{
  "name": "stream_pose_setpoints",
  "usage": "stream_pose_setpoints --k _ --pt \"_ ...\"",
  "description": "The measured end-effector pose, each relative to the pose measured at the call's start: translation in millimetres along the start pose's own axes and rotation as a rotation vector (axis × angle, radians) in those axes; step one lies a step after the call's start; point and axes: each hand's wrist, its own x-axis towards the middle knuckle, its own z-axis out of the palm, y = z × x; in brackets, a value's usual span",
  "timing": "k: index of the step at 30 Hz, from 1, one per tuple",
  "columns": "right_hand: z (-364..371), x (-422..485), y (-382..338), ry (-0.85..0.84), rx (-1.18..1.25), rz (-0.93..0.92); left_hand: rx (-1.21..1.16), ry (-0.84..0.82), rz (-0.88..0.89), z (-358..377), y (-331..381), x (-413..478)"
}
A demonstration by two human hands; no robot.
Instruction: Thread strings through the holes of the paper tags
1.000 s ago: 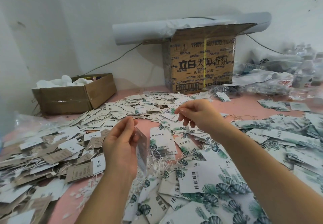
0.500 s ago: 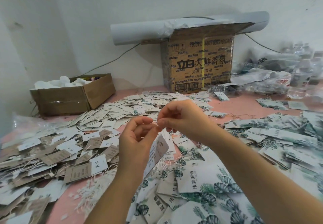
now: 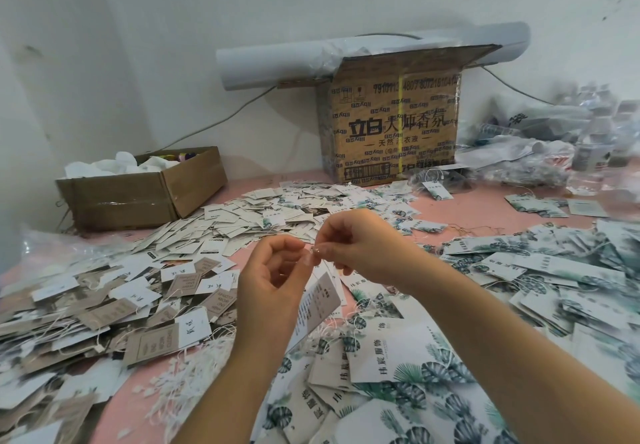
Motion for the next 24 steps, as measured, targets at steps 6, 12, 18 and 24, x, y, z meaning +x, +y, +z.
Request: stream_pose_setpoints --k 6,12,18,24 --pt "2.2 0.4 1.5 -0.017 0.034 -0.005 -0.023 -0.024 0.001 -0.1 1.4 0.0" --pt "3.2 0.5 4.4 0.000 0.190 -0.023 0.027 -0.027 0.040 -0.7 -1.3 -0.3" --pt "4.6 0.0 6.9 0.031 0.302 -0.023 0.074 0.005 0.087 0.2 -2.5 -0.6" --pt "7.6 0.9 8.8 0.050 0.419 0.038 0.105 0.034 0.134 0.6 -1.5 -3.1"
